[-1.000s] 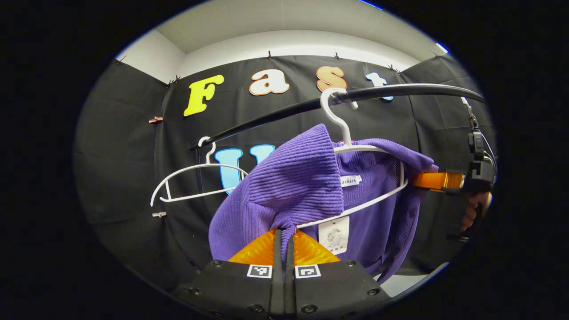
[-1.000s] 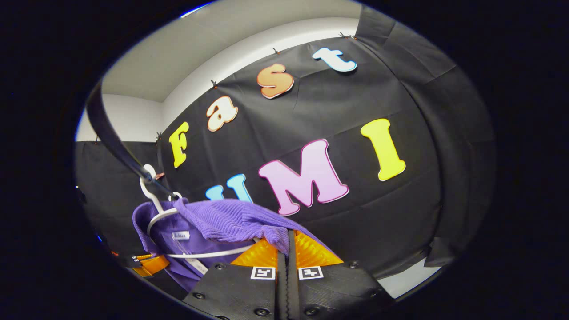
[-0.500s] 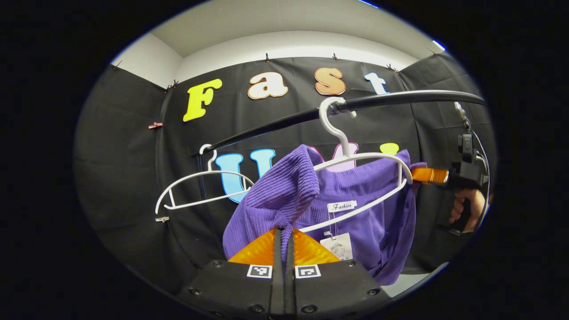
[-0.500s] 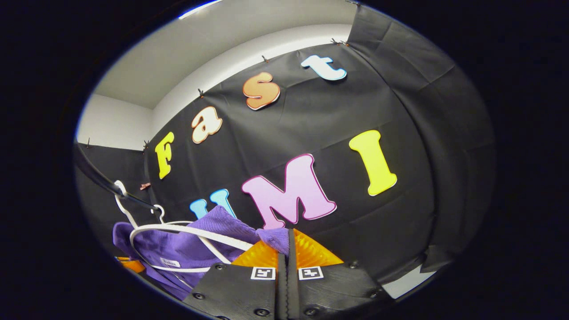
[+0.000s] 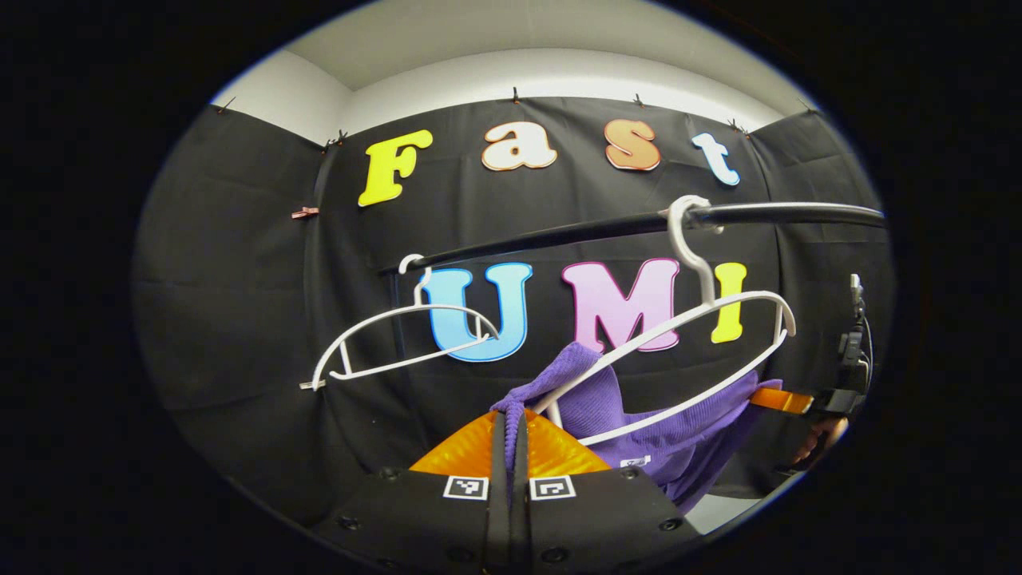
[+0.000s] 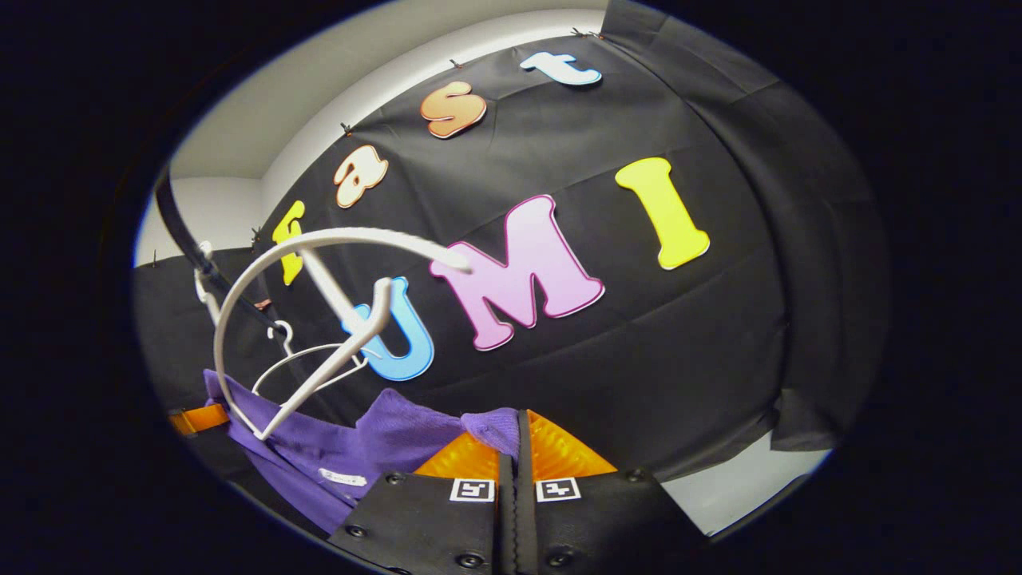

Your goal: Grasp the clothes on the hanger with both hands and then place them into the laundry hamper below.

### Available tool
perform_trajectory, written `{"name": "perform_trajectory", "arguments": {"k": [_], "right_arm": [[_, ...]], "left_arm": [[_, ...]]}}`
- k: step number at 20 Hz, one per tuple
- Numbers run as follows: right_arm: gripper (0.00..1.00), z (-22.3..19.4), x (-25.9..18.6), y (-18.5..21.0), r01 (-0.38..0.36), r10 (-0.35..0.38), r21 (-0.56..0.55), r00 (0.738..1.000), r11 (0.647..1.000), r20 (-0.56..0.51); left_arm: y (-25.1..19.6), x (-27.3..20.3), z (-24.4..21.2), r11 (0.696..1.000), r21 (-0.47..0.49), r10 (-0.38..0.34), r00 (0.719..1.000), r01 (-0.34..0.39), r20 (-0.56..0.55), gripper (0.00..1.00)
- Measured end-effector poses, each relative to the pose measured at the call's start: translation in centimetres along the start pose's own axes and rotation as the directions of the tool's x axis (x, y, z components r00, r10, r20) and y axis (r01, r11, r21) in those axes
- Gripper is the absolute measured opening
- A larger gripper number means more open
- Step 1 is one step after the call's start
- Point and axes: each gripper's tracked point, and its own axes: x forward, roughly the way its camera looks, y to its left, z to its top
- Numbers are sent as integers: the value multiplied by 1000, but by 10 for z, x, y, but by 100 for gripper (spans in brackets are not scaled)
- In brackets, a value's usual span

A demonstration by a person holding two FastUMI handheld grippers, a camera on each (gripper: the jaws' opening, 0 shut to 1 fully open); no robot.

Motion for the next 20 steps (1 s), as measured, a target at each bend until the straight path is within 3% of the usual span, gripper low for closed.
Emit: {"name": "perform_trajectory", "arguments": {"k": [5, 10, 15, 20], "right_arm": [[5, -41, -32, 23, -38, 38, 3, 997, 999, -73], [5, -69, -66, 42, -43, 43, 0, 994, 999, -99], [4, -115, -105, 70, -60, 51, -47, 983, 997, -174], [5, -114, -124, 107, -84, 71, -59, 979, 995, -189]], "left_arm": [[34, -7, -44, 999, -12, 51, 995, -52, -86, 5], [36, -26, -90, 999, -21, 24, 989, -28, -146, 5], [-2, -54, -131, 994, -35, -108, 977, 103, -185, 3], [-55, -76, -123, 963, -60, -267, 950, 261, -163, 5]]}}
